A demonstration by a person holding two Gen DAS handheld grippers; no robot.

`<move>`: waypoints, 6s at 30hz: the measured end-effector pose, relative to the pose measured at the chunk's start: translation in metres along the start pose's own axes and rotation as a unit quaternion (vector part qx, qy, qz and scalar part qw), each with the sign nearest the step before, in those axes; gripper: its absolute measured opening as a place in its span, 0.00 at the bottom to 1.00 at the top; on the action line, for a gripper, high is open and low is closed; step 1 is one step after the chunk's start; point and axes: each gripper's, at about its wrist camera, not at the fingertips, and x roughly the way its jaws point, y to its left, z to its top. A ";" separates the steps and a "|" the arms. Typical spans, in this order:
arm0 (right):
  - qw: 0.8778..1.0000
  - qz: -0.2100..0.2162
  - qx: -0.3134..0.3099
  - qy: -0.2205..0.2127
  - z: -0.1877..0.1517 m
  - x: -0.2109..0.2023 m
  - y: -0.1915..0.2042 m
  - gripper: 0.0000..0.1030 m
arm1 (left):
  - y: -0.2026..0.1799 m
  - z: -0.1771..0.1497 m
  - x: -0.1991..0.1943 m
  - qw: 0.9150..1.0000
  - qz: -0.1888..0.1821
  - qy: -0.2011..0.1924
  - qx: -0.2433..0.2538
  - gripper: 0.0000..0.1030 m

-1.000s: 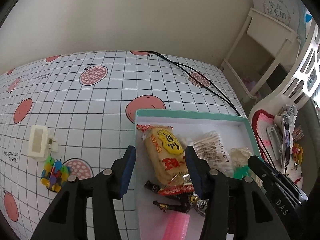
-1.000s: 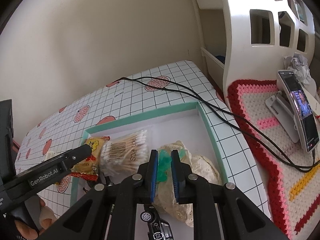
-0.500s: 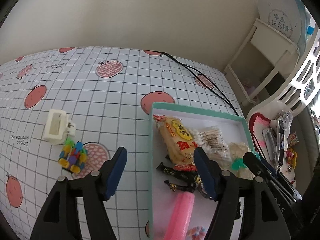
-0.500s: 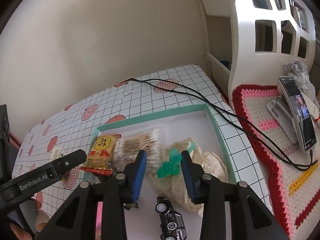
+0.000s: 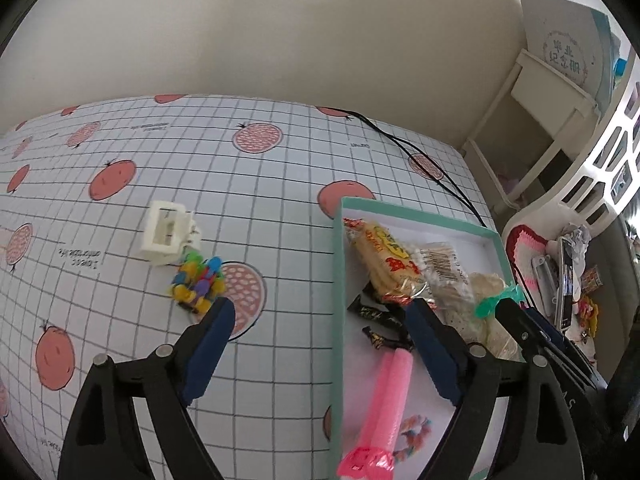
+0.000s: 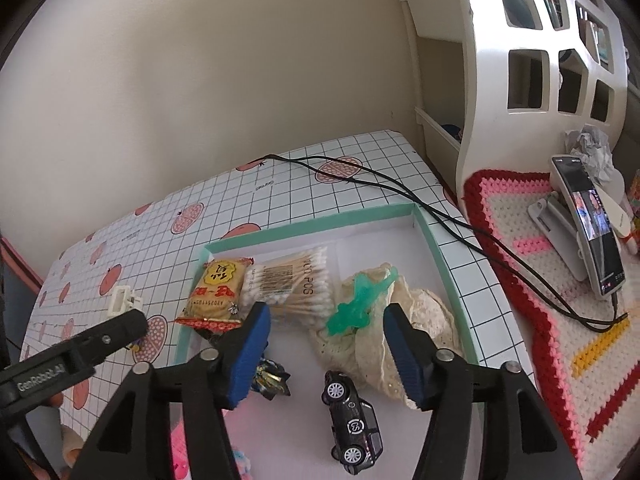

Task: Organize objects
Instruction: 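Withdraw both grippers from the tray toward the white clip and block toy, then close the left gripper on the white hair clip while the right gripper grasps the block toy, then carry the white clip and block toy with both grippers over the tray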

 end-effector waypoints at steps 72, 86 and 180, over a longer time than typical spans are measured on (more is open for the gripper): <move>0.979 0.066 -0.193 0.001 -0.031 0.035 0.201 1.00 | 0.172 0.018 -0.002 0.989 0.057 -0.043 -0.126 1.00; 0.975 0.059 -0.212 0.034 -0.042 0.064 0.217 0.99 | 0.155 0.028 0.010 0.996 0.045 -0.038 -0.070 1.00; 0.977 0.108 -0.176 0.052 -0.025 0.050 0.188 0.47 | 0.147 0.024 0.035 0.999 0.034 0.015 -0.036 0.45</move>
